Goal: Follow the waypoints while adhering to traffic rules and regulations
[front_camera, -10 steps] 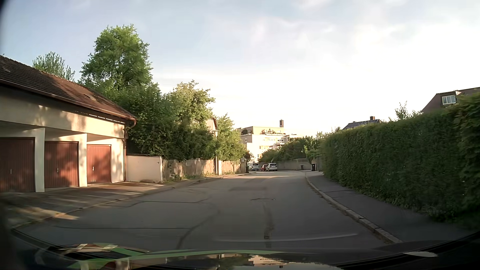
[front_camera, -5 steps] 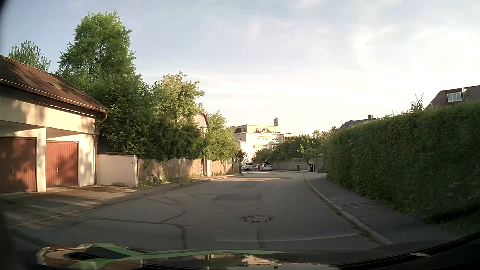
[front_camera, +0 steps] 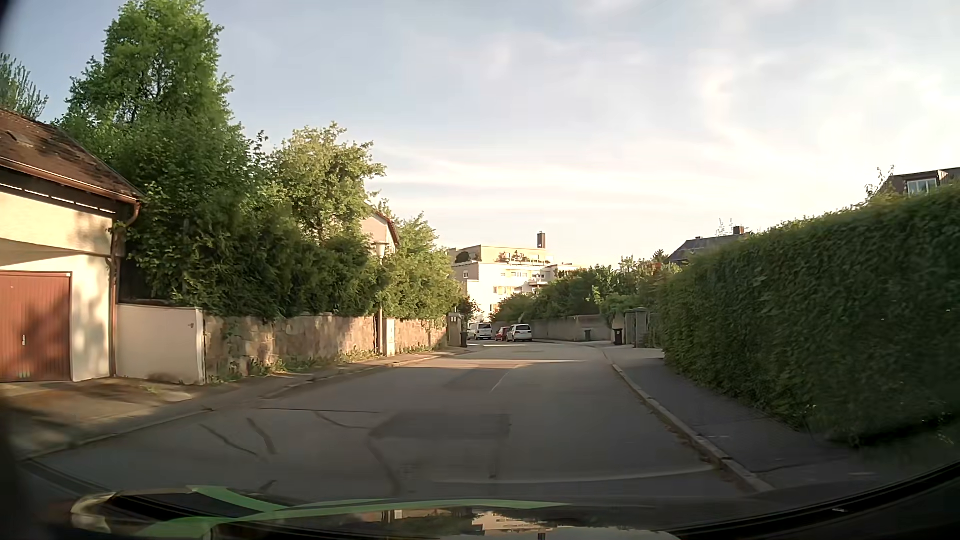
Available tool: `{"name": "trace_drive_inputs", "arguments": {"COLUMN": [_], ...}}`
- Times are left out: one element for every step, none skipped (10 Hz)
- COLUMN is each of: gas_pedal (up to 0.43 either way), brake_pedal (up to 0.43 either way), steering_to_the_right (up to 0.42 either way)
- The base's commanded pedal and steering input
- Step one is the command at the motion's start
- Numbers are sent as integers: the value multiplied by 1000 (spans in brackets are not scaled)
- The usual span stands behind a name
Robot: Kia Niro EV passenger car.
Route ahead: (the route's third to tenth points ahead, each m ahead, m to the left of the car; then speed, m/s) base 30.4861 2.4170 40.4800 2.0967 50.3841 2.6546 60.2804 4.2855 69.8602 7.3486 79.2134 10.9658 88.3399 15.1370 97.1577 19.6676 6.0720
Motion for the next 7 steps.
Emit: {"name": "trace_drive_inputs", "arguments": {"gas_pedal": [130,130,130,130,130,130,130], "brake_pedal": [0,0,0,0,0,0,0], "steering_to_the_right": [32,32,32,30,27,25,24]}}
